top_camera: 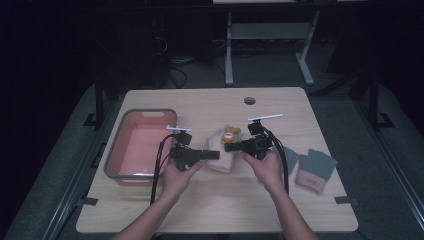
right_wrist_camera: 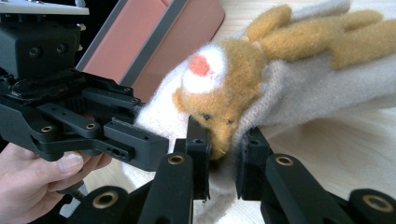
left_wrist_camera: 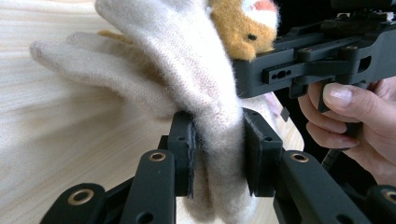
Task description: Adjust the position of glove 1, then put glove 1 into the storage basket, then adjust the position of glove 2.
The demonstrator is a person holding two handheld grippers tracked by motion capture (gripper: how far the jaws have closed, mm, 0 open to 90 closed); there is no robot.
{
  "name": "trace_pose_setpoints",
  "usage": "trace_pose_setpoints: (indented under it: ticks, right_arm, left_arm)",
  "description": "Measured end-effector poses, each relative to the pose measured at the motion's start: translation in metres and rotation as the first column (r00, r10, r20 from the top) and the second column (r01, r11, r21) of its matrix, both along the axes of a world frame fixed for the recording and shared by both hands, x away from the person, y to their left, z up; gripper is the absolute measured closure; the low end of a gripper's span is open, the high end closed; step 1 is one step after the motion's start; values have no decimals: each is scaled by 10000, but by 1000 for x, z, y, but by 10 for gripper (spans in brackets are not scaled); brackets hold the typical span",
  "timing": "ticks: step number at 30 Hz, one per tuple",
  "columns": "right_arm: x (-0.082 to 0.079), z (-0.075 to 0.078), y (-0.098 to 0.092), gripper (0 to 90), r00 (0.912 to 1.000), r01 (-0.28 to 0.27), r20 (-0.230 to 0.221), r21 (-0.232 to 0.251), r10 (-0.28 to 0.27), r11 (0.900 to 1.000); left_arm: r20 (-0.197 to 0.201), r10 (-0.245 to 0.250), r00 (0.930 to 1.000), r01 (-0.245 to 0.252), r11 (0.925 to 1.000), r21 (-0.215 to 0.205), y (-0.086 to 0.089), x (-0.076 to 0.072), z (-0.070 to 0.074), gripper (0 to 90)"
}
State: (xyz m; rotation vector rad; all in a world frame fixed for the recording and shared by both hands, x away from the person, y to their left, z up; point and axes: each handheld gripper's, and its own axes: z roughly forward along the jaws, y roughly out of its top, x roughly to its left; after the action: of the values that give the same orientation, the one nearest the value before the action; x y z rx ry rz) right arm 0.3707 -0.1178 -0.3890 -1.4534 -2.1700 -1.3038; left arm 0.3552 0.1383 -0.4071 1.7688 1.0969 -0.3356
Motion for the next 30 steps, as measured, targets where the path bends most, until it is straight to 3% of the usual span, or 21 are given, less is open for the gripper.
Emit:
trace_pose_setpoints:
  ticks: [11, 30]
  right_arm:
    - [3, 5, 7, 781, 9999, -170, -4, -127, 170, 9998]
    - [11, 23, 18, 781, 9994, -331, 125, -23, 332, 9994]
  left_arm:
    - [27, 62, 10000, -62, 10000, 19, 6, 0, 4, 677]
    - [221, 163, 9996, -162, 9998, -76, 19, 5, 24, 677]
